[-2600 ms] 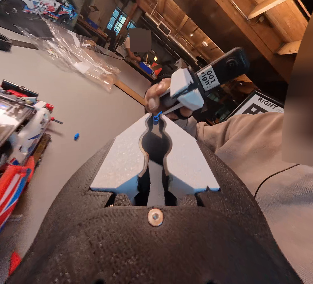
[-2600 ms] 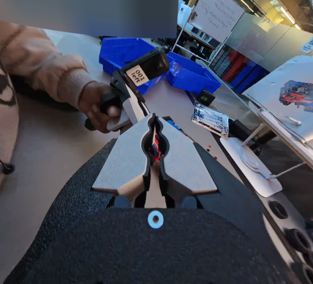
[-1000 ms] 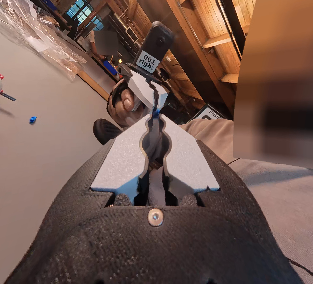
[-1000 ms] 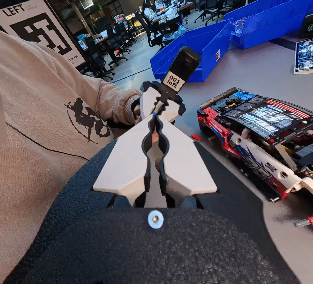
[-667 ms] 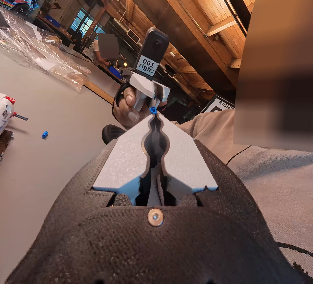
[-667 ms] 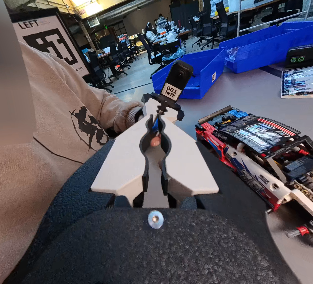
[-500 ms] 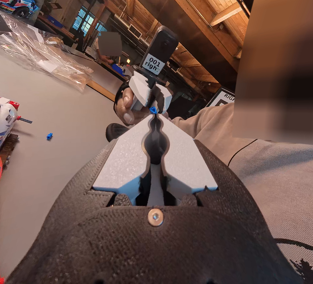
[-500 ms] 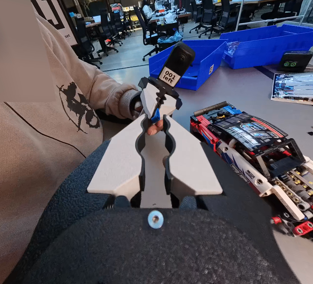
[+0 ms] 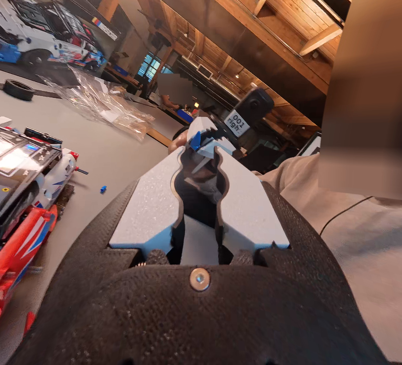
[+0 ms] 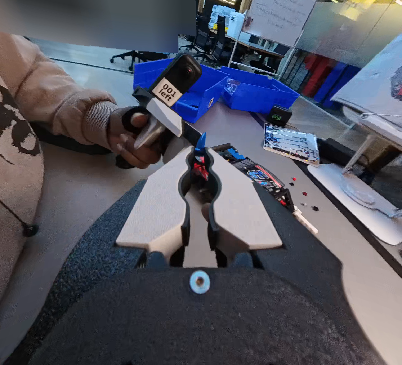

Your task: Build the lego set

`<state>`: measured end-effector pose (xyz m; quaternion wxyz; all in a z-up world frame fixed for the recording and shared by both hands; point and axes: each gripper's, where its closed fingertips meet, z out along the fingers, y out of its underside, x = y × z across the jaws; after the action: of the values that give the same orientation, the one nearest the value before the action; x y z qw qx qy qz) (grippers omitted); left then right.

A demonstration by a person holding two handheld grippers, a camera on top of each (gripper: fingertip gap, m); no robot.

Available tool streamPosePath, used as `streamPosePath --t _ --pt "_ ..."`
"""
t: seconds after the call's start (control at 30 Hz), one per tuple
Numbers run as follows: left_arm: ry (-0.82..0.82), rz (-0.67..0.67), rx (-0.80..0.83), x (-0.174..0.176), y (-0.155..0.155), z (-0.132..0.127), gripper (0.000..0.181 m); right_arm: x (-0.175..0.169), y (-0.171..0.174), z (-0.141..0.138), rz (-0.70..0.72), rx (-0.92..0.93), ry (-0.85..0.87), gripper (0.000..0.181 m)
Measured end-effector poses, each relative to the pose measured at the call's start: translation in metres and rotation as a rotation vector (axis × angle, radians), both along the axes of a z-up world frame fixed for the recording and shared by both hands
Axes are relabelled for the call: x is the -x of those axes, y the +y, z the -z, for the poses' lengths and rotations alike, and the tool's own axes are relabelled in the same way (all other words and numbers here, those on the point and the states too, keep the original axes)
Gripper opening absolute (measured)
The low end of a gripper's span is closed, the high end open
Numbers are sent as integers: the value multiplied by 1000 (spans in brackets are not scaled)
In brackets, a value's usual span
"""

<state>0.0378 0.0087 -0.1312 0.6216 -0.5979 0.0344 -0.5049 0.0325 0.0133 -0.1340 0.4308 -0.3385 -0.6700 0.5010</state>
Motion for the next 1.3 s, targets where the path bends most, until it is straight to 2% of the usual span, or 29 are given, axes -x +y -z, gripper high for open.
streamPosePath --t 0.17,0.23,0.3,0.4,0.47,0.6,0.73,0.9,1.17,1.3 --pt "33 -126 14 10 9 1 15 9 -4 2 141 -243 83 5" --pt "70 -131 7 8 7 2 5 11 -6 3 185 -317 109 5" --pt "106 -149 -4 9 6 1 4 12 -6 2 214 -362 135 5" --pt "118 -108 -52 6 0 -6 3 10 -11 -5 206 -392 205 5" --pt "136 -68 -116 4 -8 -11 3 6 -19 -10 111 -246 197 7" --pt "189 -9 -249 -3 -23 -19 4 -4 -24 -15 -126 241 34 10" --pt "248 23 -315 -11 -31 -21 4 -12 -28 -15 -247 417 -42 9" --pt "314 64 -350 -24 -36 -14 4 -20 -49 -11 -363 433 -80 6" --pt "322 37 -300 -19 -30 -9 4 -12 -41 -3 -199 118 68 4" --pt "350 24 -303 -18 -30 -8 4 -10 -41 -3 -176 95 68 5"
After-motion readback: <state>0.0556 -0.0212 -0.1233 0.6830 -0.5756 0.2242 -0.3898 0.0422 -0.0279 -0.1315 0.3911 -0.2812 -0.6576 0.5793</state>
